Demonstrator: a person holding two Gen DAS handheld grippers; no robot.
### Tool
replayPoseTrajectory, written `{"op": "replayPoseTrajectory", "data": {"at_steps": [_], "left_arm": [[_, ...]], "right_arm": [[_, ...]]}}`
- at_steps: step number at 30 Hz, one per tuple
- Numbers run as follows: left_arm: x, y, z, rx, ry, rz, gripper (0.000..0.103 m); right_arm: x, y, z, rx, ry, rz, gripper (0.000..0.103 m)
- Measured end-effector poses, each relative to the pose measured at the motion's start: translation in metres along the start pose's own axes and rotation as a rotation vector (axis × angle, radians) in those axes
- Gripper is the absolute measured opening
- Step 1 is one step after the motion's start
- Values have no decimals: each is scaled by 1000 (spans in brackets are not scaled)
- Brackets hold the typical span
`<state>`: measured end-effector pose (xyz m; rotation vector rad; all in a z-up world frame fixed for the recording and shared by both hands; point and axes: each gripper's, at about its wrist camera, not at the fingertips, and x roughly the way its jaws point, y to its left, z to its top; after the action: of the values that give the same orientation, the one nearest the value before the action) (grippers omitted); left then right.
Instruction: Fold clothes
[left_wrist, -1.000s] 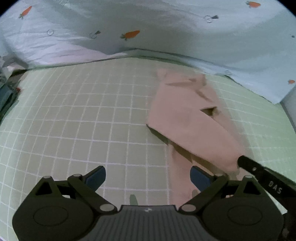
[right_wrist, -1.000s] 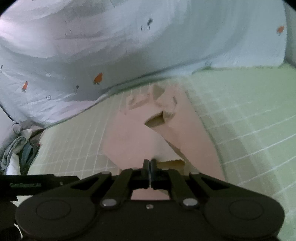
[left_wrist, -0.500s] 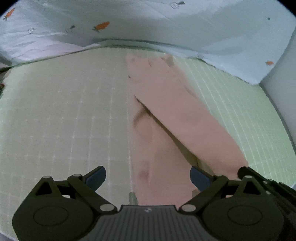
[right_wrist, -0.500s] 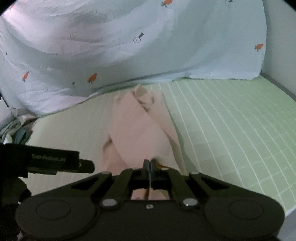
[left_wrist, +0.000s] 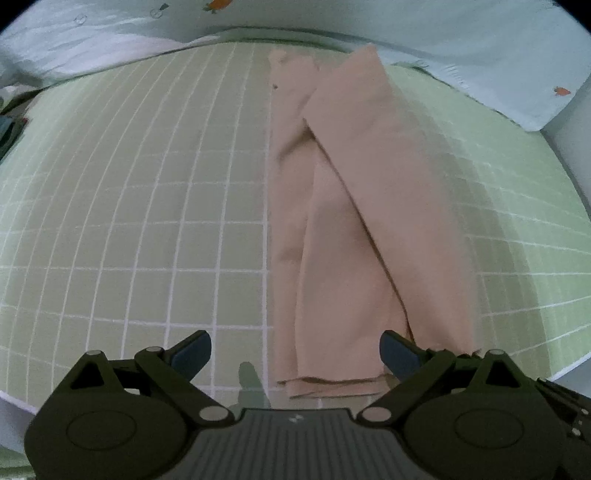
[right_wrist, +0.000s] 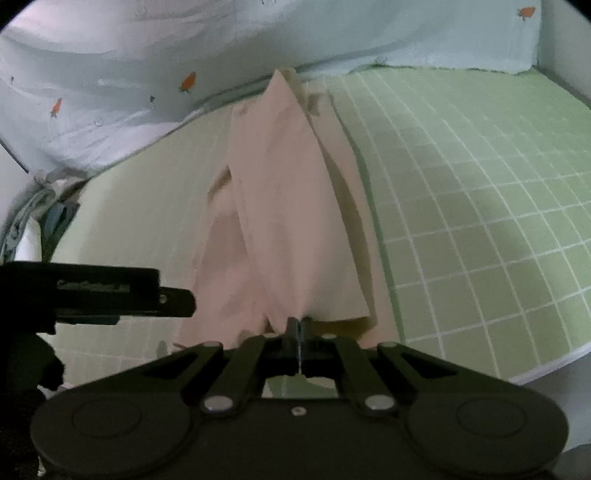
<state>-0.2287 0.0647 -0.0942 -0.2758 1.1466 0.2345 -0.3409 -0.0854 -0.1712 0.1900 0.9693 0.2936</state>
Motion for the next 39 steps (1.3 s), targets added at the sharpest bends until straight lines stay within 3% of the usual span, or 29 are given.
{"op": "replayPoseTrajectory", "data": {"at_steps": [5, 7, 10, 15, 24, 29, 30, 33, 36, 38, 39], "left_arm": [[1, 2, -5, -29, 4, 13, 97], [1, 3, -4, -39, 7, 14, 97], [3, 4, -8, -51, 21, 18, 97], [15, 8, -15, -76, 50, 24, 97], [38, 15, -14, -132, 50, -19, 96], [44, -5, -23, -48, 20, 41, 96], [44, -7, -24, -41, 10, 45, 95], [39, -6, -29, -57, -22, 49, 85], [33, -4, -33, -85, -49, 23, 54], [31, -6, -33, -93, -56, -15, 27], [32, -10, -31, -88, -52, -39, 21]], "right_arm": [[-3, -11, 3, 6, 8, -7, 13], [-6, -15, 6, 6, -1, -16, 25], [-6, -22, 10, 19, -10, -33, 35], [5, -40, 17, 69, 9, -55, 41], [36, -48, 22, 68, 47, 15, 63], [40, -31, 19, -50, 34, -27, 61], [41, -29, 18, -70, 35, -23, 51], [40, -29, 17, -78, 49, 16, 21], [38, -34, 18, -52, 72, 54, 16], [38, -37, 18, -34, 88, 80, 15], [37, -39, 18, -26, 95, 93, 15]]}}
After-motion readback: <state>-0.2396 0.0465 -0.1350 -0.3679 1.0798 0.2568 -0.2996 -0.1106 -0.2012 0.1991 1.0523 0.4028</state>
